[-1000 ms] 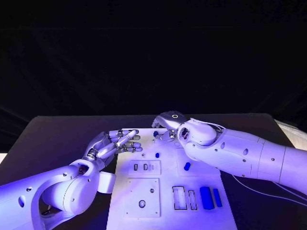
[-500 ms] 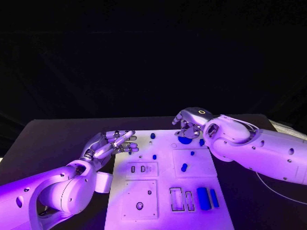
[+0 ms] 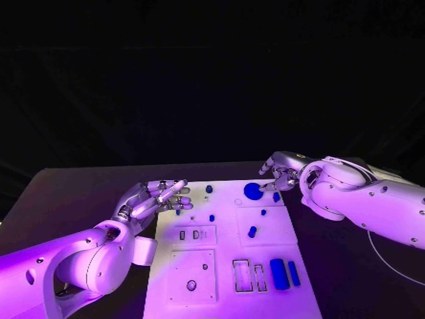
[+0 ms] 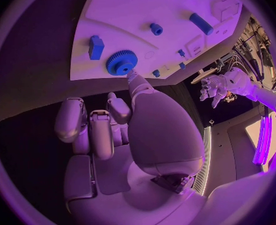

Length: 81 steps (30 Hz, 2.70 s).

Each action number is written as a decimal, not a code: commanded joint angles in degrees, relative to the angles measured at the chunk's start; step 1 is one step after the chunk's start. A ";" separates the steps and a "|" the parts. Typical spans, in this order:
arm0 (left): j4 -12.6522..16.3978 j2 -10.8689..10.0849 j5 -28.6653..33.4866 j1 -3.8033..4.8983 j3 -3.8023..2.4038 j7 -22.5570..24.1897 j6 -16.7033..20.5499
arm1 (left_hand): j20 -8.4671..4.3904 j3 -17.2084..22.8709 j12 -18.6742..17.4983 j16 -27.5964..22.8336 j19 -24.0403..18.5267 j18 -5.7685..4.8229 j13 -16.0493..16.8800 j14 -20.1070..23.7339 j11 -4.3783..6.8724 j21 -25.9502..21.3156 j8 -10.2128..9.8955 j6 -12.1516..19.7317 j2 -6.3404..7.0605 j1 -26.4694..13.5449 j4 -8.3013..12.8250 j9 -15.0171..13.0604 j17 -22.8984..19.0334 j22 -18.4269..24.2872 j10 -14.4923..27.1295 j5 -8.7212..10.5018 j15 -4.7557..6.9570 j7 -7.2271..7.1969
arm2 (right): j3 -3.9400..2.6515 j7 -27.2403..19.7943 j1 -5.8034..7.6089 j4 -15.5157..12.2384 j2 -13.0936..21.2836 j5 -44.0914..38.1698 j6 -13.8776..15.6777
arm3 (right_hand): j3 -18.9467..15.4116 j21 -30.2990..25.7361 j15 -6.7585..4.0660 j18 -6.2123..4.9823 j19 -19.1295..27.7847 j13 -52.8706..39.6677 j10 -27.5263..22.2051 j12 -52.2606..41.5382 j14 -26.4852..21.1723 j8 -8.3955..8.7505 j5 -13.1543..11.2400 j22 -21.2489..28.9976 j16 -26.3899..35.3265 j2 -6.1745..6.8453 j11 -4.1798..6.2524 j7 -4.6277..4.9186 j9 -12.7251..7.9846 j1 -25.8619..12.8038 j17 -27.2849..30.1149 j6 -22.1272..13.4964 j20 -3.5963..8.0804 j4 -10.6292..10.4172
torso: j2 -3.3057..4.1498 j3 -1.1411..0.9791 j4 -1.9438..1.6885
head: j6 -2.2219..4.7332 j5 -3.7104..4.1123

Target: Assemble the parts on the task board

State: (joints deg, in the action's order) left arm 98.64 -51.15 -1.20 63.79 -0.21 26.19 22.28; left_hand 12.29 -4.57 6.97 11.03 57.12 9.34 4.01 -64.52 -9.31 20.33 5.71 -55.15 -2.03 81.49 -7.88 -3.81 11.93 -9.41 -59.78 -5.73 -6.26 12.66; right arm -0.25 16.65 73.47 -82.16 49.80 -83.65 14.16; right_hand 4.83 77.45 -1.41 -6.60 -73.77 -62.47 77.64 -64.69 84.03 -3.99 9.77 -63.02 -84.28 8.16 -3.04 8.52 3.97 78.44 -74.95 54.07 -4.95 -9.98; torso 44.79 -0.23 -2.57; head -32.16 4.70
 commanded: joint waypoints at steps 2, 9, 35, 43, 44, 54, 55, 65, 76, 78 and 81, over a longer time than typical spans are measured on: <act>-0.05 0.19 0.04 0.05 -0.04 0.30 -1.34 | 0.12 0.05 -0.28 -0.29 -0.18 0.97 -0.06 0.30 -0.29 -0.33 -0.27 -0.05 -0.27 0.36 0.27 0.06 0.09 0.09 0.09 -0.05 -0.24 0.21 | 0.05 0.69 -0.36 1.05 -1.04 1.80 -3.02 | -0.11 0.40 0.59 1.15 -0.19 -1.64 0.39 -1.35 3.94 -0.09 0.34 -0.39 -0.63 -0.12 -0.39 0.09 0.01 0.66 -3.53 -0.35 -0.45 -0.80 | 0.07 -0.02 0.09 | -0.13 -0.18; -0.18 0.29 0.04 0.04 -0.04 0.24 -1.39 | 0.12 0.05 -0.28 -0.29 -0.18 0.97 -0.06 0.30 -0.29 -0.33 -0.27 -0.05 -0.27 0.36 0.27 0.06 0.09 0.09 0.09 -0.05 -0.24 0.21 | 0.11 0.31 -0.84 1.92 -2.45 1.23 -3.38 | -0.21 0.60 0.62 1.19 -0.36 -3.96 1.09 -3.30 4.03 -0.43 0.58 -0.70 -0.99 -0.51 -0.38 0.02 0.12 1.04 -4.21 0.15 -0.51 -1.26 | 0.07 0.06 0.00 | -0.29 -0.07; -0.26 0.33 0.04 0.04 -0.04 0.08 -1.44 | 0.12 0.05 -0.28 -0.29 -0.18 0.97 -0.06 0.30 -0.29 -0.33 -0.27 -0.05 -0.27 0.36 0.27 0.06 0.09 0.09 0.09 -0.05 -0.24 0.21 | 0.25 0.90 -1.63 4.58 -5.13 -2.94 -6.40 | 1.75 1.65 0.27 1.54 -1.44 -12.20 4.12 -10.46 4.54 -2.24 0.92 -2.66 -2.52 -3.74 0.12 -0.56 0.39 3.51 -7.40 3.98 -0.25 0.30 | 0.01 0.04 0.06 | -0.82 -0.36; -0.17 0.35 0.04 0.04 -0.04 0.03 -1.47 | 0.13 0.05 -0.33 -0.37 -0.18 0.98 -0.06 0.29 -0.28 -0.36 -0.31 -0.06 -0.32 0.41 0.38 0.05 0.15 0.11 0.08 -0.05 -0.24 0.21 | 0.26 1.64 -2.01 4.18 -5.28 -7.04 -6.08 | 4.61 2.55 -0.26 1.87 -2.49 -15.98 6.10 -13.96 4.78 -3.25 -0.66 -4.40 -3.16 -5.19 0.81 -1.37 0.63 5.45 -8.83 6.95 0.18 2.30 | -0.02 0.08 -0.02 | -0.96 -0.39; -0.17 0.35 0.04 0.04 -0.03 0.03 -1.46 | 0.13 0.05 -0.33 -0.37 -0.18 0.98 -0.06 0.29 -0.28 -0.36 -0.31 -0.06 -0.32 0.41 0.38 0.05 0.15 0.11 0.08 -0.05 -0.24 0.21 | 0.26 1.62 -2.07 3.99 -5.29 -7.70 -5.58 | 5.08 2.65 -0.37 1.91 -2.60 -16.25 6.24 -14.19 4.80 -3.37 -1.33 -4.59 -3.21 -5.45 0.94 -1.52 0.67 5.60 -8.94 7.37 0.27 2.54 | -0.02 0.08 -0.02 | -0.96 -0.39; -0.14 0.40 0.04 0.03 -0.03 0.02 -1.52 | 0.14 0.05 -0.35 -0.40 -0.19 0.98 -0.06 0.29 -0.28 -0.37 -0.32 -0.06 -0.34 0.42 0.40 0.05 0.17 0.11 0.08 -0.05 -0.24 0.21 | 0.21 0.78 -2.41 -0.40 -4.77 -7.98 2.71 | 7.44 3.29 -0.81 2.17 -3.37 -17.30 6.76 -14.98 4.91 -3.70 -1.71 -5.91 -3.50 -6.21 1.47 -2.14 0.85 5.19 -9.60 9.09 0.72 3.41 | -0.03 0.09 -0.05 | -0.86 -0.42; -0.12 0.41 0.04 0.03 -0.03 0.01 -1.53 | 0.14 0.07 -0.36 -0.42 -0.19 0.98 -0.06 0.29 -0.28 -0.38 -0.33 -0.06 -0.37 0.43 0.42 0.05 0.18 0.12 0.08 -0.05 -0.24 0.22 | 0.20 0.78 -2.36 -0.94 -4.66 -7.48 3.36 | 7.59 3.33 -0.84 2.19 -3.41 -17.30 6.76 -14.95 4.91 -3.66 -1.48 -5.97 -3.51 -6.20 1.49 -2.17 0.84 4.94 -9.63 9.13 0.76 3.39 | -0.04 0.13 -0.08 | -0.82 -0.39; -0.20 0.49 0.04 0.03 -0.03 -0.02 -1.58 | 0.14 0.08 -0.37 -0.43 -0.19 0.99 -0.06 0.29 -0.28 -0.38 -0.34 -0.05 -0.40 0.44 0.44 0.05 0.19 0.12 0.08 -0.06 -0.24 0.22 | 0.04 1.10 -1.87 -4.82 -6.31 -5.37 5.32 | 8.06 3.44 -0.85 2.23 -3.52 -17.24 6.69 -14.69 4.91 -3.15 -0.86 -6.17 -3.51 -5.74 1.43 -2.08 0.67 3.22 -9.64 8.91 0.84 3.09 | 0.02 0.07 -0.12 | -0.74 -0.67; -0.36 0.69 0.04 0.03 -0.03 -0.03 -1.64 | 0.14 0.08 -0.37 -0.43 -0.19 0.99 -0.06 0.29 -0.28 -0.38 -0.34 -0.05 -0.40 0.44 0.44 0.05 0.19 0.12 0.08 -0.06 -0.24 0.22 | 0.23 1.54 -2.63 -1.84 -12.56 -5.98 4.14 | 8.22 3.44 -0.80 2.24 -3.52 -17.16 6.62 -14.53 4.90 -2.90 -0.84 -6.19 -3.51 -5.60 1.36 -1.99 0.59 2.59 -9.63 8.73 0.82 2.95 | 0.02 0.10 -0.14 | -0.90 -1.12; -0.38 0.72 0.04 0.03 -0.03 -0.03 -1.64 | 0.14 0.08 -0.37 -0.43 -0.19 0.99 -0.06 0.29 -0.28 -0.38 -0.34 -0.05 -0.40 0.44 0.44 0.05 0.19 0.12 0.08 -0.06 -0.24 0.22 | 0.32 1.61 -2.99 -0.80 -13.72 -6.48 3.89 | 8.22 3.44 -0.80 2.24 -3.52 -17.16 6.61 -14.52 4.90 -2.90 -0.84 -6.19 -3.50 -5.60 1.36 -1.99 0.59 2.58 -9.62 8.73 0.81 2.95 | 0.03 0.08 -0.07 | -0.89 -1.21; -0.38 0.74 0.04 0.03 -0.03 -0.04 -1.65 | 0.14 0.08 -0.37 -0.43 -0.19 0.99 -0.06 0.29 -0.28 -0.38 -0.34 -0.05 -0.40 0.44 0.44 0.05 0.19 0.12 0.08 -0.06 -0.24 0.22 | 0.46 1.57 -3.46 0.43 -15.01 -6.94 3.63 | 8.26 3.43 -0.78 2.24 -3.51 -17.10 6.57 -14.43 4.88 -2.82 -0.84 -6.18 -3.47 -5.55 1.33 -1.97 0.56 2.45 -9.55 8.66 0.81 2.94 | 0.02 0.08 -0.03 | -0.99 -1.30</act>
State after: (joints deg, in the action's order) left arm 98.18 -50.54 -1.20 63.77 -0.20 25.83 21.79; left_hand 12.29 -4.42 6.86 10.80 57.12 9.34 4.01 -64.52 -9.31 20.33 5.71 -55.15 -2.26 81.72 -7.73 -3.81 12.06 -9.37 -59.78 -5.73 -6.26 12.65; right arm 0.22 17.75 70.09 -82.04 34.93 -89.14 18.38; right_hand 12.52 80.76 -1.96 -5.27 -76.95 -74.93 83.81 -79.38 84.13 -6.55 8.75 -69.14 -87.45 2.80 -1.82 7.74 4.21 81.33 -74.94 60.39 -4.01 -6.72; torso 44.80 -0.13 -2.68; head -33.08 3.50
